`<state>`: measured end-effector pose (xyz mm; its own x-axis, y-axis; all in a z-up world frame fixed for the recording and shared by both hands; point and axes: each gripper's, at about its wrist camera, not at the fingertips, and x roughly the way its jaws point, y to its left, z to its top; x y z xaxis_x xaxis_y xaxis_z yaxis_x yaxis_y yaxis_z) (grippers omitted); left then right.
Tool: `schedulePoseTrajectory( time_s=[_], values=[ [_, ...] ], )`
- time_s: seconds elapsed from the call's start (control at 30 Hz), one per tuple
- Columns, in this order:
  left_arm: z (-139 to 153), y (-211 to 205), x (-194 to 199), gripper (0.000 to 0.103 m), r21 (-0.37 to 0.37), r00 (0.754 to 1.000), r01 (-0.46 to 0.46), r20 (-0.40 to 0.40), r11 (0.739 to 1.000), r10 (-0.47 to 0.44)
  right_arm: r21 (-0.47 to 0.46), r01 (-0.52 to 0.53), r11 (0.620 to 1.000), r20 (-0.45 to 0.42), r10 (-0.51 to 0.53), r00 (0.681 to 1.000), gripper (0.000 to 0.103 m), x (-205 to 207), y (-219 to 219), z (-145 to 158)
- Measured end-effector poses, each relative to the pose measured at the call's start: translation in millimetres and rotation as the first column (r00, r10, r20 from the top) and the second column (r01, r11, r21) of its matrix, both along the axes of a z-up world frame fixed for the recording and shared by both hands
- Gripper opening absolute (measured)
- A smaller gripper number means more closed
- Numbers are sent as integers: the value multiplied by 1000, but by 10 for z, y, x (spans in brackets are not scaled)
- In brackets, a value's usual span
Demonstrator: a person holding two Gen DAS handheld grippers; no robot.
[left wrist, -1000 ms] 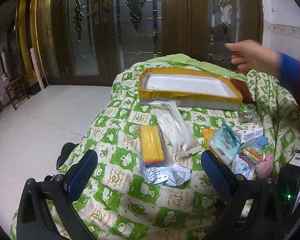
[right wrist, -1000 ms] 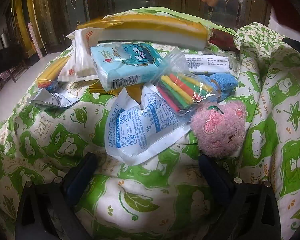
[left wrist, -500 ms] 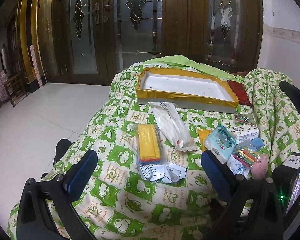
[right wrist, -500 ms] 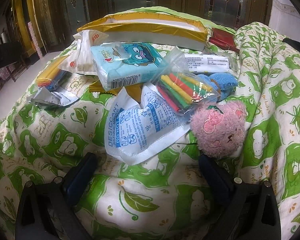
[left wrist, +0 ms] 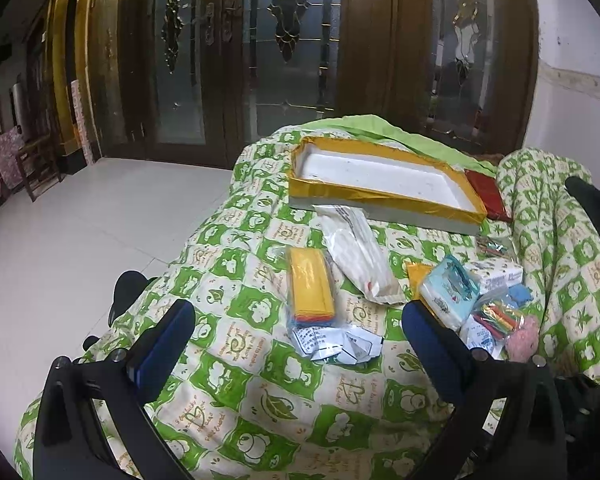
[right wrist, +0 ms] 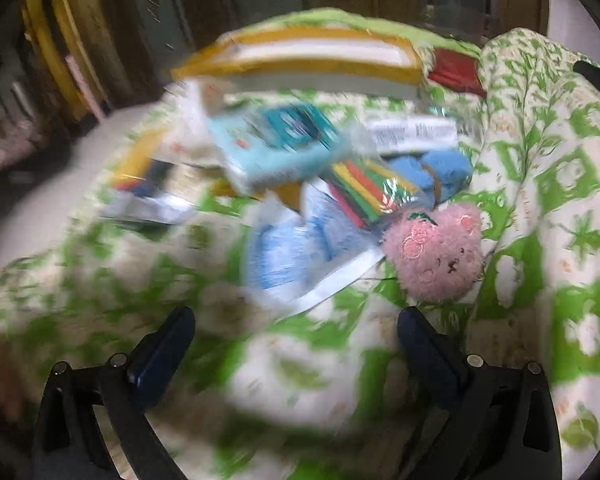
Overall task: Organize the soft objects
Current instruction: 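Grasp the yellow bagged sponge with the left tool while the right tool grasps the blue tissue pack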
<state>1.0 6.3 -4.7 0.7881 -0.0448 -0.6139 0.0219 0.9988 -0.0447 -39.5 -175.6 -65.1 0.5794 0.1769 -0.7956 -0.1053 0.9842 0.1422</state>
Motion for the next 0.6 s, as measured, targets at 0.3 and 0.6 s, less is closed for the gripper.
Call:
schedulePoseTrajectory(
  time_s=[0.3, 0.6],
  values=[
    [-34, -24, 33, 103, 16, 1000, 0, -18, 1000, 0, 7, 40, 999, 235, -40, 971, 102, -111, -175, 440],
    [-62, -69, 25, 103, 38, 1000, 11, -21, 999, -10, 16, 56, 998, 243, -58, 968, 102, -61, -295, 514]
  ],
)
